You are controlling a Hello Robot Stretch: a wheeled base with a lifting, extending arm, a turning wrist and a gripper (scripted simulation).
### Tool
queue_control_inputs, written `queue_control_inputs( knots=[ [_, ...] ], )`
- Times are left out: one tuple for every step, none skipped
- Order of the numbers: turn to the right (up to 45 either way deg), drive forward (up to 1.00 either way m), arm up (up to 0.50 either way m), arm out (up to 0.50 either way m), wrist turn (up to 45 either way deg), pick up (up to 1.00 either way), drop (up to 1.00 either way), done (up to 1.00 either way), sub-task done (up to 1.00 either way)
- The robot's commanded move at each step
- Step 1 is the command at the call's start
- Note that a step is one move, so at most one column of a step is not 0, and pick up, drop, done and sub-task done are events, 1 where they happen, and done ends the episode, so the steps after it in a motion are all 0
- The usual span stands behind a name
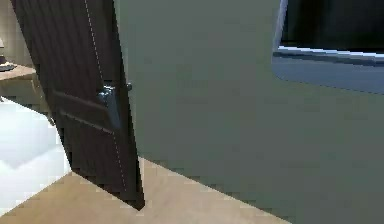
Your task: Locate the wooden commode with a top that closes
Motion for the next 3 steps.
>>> queue_control_inputs(
  knots=[
    [-45.0, 0.0, 0.0, 0.0, 0.0, 0.0, 0.0, 0.0, 0.0],
    [-9.0, 0.0, 0.0, 0.0, 0.0, 0.0, 0.0, 0.0, 0.0],
    [0.0, 0.35, 0.0, 0.0, 0.0, 0.0, 0.0, 0.0, 0.0]
  ],
)
